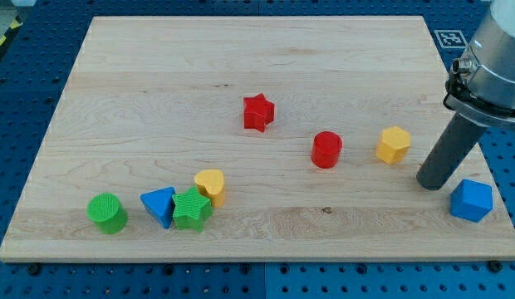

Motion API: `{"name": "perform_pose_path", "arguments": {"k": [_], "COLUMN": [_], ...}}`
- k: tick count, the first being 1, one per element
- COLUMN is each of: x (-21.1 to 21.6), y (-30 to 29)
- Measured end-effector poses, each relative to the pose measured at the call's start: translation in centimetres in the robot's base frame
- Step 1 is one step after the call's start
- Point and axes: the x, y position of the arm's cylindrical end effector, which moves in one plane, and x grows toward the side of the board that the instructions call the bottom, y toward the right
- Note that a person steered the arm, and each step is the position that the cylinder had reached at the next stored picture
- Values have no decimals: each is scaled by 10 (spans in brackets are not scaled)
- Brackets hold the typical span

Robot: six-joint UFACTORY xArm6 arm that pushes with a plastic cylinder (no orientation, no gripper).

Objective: Push the yellow hexagon closer to the red circle

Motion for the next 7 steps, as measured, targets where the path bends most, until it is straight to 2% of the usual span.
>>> {"name": "perform_pose_path", "arguments": {"k": [2,3,4,5,6,7], "x": [-55,-65,-63,-96,-114,-113], "y": [-42,-44,-18,-2,-2,-10]}}
